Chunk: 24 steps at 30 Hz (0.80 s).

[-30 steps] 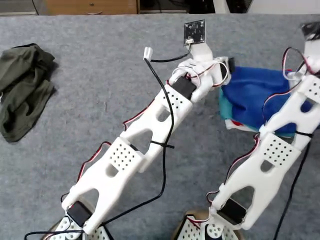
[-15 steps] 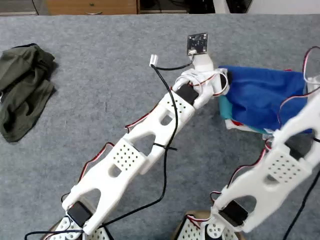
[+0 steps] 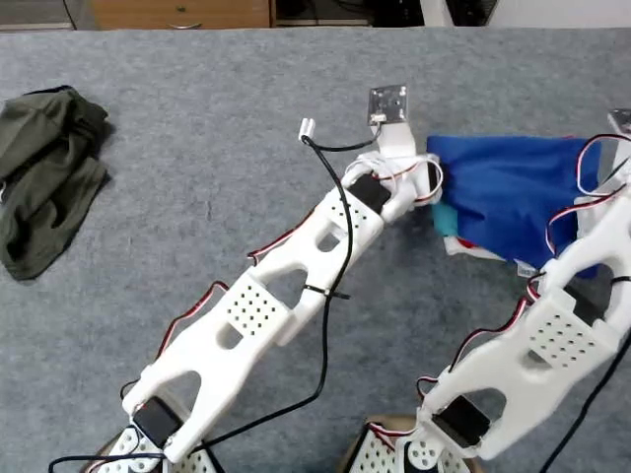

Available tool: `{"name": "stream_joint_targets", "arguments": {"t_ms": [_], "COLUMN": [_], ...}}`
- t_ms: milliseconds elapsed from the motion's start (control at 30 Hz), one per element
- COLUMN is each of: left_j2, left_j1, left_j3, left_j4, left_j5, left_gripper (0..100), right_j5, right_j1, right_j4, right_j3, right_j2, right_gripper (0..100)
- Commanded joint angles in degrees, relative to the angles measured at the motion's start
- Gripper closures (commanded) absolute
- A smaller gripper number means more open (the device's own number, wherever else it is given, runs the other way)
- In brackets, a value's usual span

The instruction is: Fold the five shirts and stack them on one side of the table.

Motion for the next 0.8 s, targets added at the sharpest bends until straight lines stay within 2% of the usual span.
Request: {"name": "stream_joint_targets", "arguments": {"t_ms": [0,100,233,333,433,533,600,767], "left_j2": [-4.8,-7.3,-15.3,-20.9,-21.8,-20.4,-17.8,-9.8], "left_j1": [-0.6,-0.1,2.7,6.3,10.3,11.2,9.9,3.4], "left_j3": [-10.5,-19.3,-19.3,-19.1,-19.3,-17.6,-16.0,-15.5], "left_j4": [7.1,15.5,29.4,42.8,50.2,50.7,47.6,36.4], "left_j5": [-0.4,-3.3,-6.3,-9.8,-12.7,-12.7,-12.3,-2.5], "left_gripper": [87,87,87,87,87,87,87,87], "right_j5": [0.4,0.4,0.4,0.4,0.4,1.0,1.1,1.1], "right_j1": [-0.4,-1.2,-1.9,-3.2,-4.8,-6.5,-7.8,-8.7], "right_j4": [2.4,6.0,8.8,6.9,3.2,0.6,-1.2,-7.2], "right_j3": [-7.8,-14.4,-24.0,-29.1,-31.2,-32.0,-32.0,-32.0], "right_j2": [-3.8,-5.4,-5.9,-4.3,-1.1,1.8,3.6,7.3], "right_gripper": [97.6,97.6,97.6,97.4,97.3,97.3,97.3,97.4]}}
